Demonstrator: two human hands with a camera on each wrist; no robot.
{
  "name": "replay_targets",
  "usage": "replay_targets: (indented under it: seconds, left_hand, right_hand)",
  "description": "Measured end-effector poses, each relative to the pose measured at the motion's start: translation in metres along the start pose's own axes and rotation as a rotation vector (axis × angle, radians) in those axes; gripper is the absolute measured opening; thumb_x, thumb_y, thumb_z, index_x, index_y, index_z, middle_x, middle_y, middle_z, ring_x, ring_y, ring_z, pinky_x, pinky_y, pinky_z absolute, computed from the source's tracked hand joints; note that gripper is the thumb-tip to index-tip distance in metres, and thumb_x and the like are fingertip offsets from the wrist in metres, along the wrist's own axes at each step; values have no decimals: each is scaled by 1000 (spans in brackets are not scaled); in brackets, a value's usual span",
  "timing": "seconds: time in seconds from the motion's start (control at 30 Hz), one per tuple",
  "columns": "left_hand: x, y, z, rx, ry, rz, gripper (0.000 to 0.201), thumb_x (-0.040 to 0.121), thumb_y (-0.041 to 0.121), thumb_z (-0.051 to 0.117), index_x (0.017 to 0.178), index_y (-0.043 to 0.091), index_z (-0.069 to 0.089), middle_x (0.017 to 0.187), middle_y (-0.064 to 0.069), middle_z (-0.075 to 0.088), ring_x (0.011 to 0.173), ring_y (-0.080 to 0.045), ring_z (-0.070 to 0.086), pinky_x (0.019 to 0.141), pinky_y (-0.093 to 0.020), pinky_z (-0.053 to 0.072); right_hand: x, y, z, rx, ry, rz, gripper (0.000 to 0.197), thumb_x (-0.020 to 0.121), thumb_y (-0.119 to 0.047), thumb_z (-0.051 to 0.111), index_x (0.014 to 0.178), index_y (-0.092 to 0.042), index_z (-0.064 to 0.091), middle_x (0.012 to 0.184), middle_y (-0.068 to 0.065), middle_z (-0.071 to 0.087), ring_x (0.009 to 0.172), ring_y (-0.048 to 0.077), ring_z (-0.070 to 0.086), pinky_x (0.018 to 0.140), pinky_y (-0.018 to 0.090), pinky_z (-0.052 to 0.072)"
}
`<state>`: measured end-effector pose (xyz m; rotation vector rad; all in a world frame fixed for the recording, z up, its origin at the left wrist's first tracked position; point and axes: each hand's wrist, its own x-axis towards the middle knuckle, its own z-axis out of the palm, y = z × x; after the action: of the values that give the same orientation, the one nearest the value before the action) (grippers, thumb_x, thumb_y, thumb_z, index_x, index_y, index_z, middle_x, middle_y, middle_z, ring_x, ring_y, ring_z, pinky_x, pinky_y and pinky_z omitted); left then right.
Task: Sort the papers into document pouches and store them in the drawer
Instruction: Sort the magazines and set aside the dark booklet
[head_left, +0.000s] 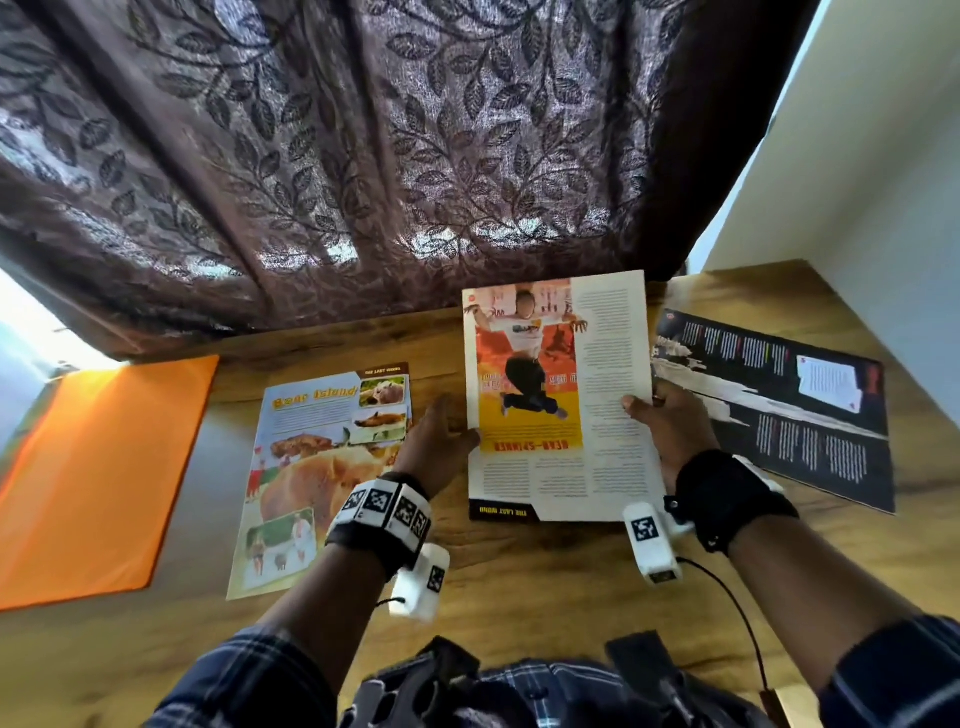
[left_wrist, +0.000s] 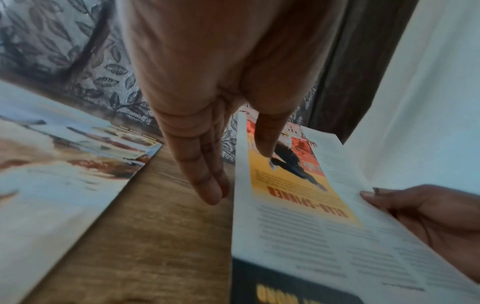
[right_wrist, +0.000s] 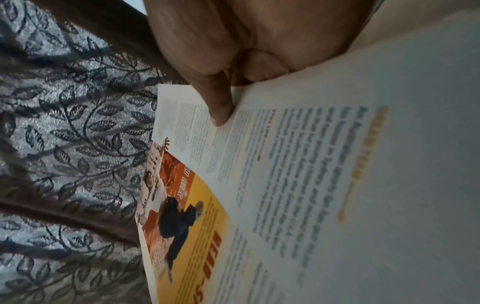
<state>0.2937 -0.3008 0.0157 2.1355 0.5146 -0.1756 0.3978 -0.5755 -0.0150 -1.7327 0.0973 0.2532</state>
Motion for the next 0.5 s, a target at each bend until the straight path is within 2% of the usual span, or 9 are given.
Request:
replay_targets:
  seconds: [0.1,0.2,0.3,0.37,0.43,0.5]
  left_hand:
    - [7,-5,3,-120,-14,0,54,89,20,71,136,22,46,123,-1,68,107,-20,67,87,-51,59]
    - [9,-5,3,-202,-21,24,47,88,11,71,129,21,50,119,-1,69,107,-19,68,88,-53,58]
    - [12,-10,2,-199,-11,36,36,87,11,72,112,30,55,114,0,72,104,-18,69,88,-49,59]
    - [12,-13,0,-213,-17,31,35,86,13,74,105,35,56,112,1,73,103,-18,70,88,-49,59]
    - [12,-14,-5,-203,-10,39,37,85,10,74,107,34,57,112,1,73,104,-19,70,89,-50,59]
    - [16,-13,-12,-135,25,61,36,86,4,72,115,23,60,111,1,72,105,-21,69,90,-48,58]
  right_hand:
    - [0,-4,1,80,1,27,22,89,-6,66,109,-13,73,109,7,75,102,30,71,96,56,52]
    - [1,-7,3,105,6,35,22,91,-4,63,112,-9,71,110,7,75,102,30,71,95,55,53]
    - [2,-5,6,133,11,41,22,91,-6,64,112,-11,71,110,7,75,102,31,71,95,55,53]
    - [2,-2,9,205,-10,91,23,91,-5,64,112,-11,70,110,10,75,103,34,71,94,56,53]
    - [-2,-2,15,244,-30,129,24,90,-4,64,113,-10,69,111,13,74,103,35,70,93,54,53]
    - [-4,0,19,115,19,88,30,88,-6,68,117,-11,65,116,13,71,106,33,68,91,45,53]
